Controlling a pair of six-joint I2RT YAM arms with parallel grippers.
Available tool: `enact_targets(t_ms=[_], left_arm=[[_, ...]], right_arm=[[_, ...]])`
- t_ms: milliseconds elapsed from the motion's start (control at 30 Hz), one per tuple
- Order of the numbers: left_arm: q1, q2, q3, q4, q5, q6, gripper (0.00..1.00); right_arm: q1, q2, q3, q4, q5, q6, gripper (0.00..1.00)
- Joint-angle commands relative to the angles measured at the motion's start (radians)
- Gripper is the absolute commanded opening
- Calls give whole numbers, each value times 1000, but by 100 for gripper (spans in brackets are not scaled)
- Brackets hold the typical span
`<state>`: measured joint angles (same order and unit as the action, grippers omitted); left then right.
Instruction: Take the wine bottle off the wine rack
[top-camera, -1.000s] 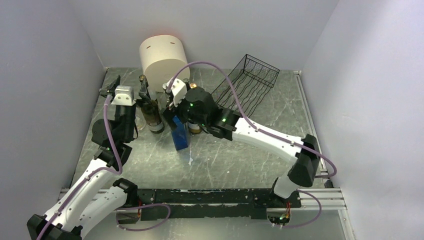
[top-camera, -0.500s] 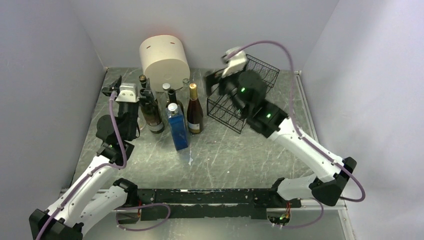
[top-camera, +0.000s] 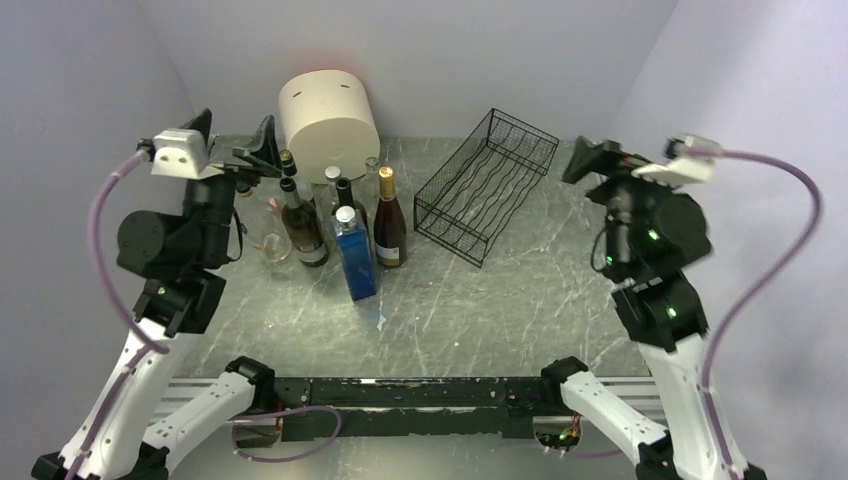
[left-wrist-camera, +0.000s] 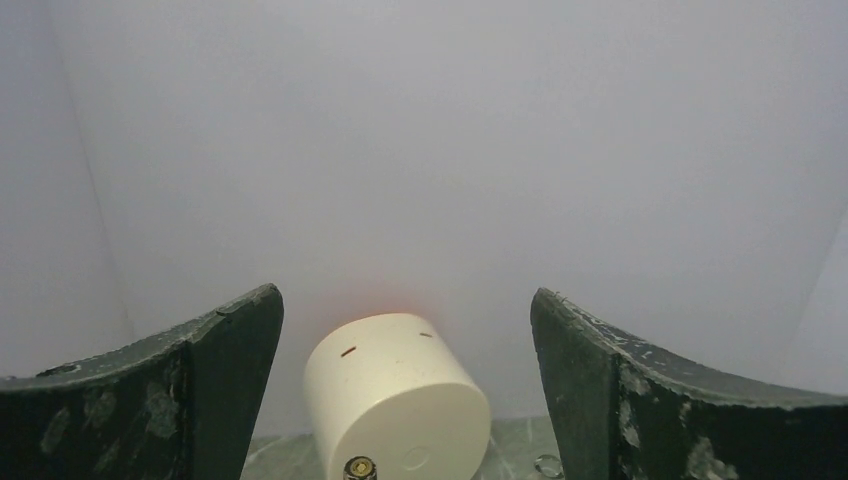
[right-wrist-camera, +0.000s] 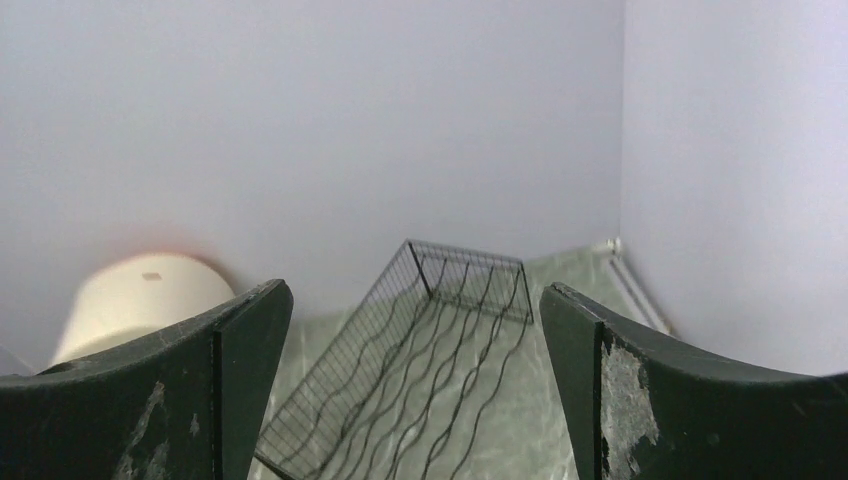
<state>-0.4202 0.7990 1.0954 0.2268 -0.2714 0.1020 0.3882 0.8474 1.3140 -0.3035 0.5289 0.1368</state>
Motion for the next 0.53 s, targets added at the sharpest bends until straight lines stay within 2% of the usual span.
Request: enact_targets(t_ms=[0,333,367,433,500], left_arm=[[8,-38,41,-89,75,-58,97],[8,-116,17,-74,27,17,93],[8,-120,13,-74,26,18,93],[8,-122,15,-88,38,18,93],[8,-116,27,-115,54,21,92]], right_arm=[[0,-69,29,-48,10,-55,100],[0,-111,55,-41,26,-56,100],[0,-125,49,-43,5,-51,100],[0,-192,-41,59,-44,-93,100],[0,-198,-28,34,-22,-79,100]])
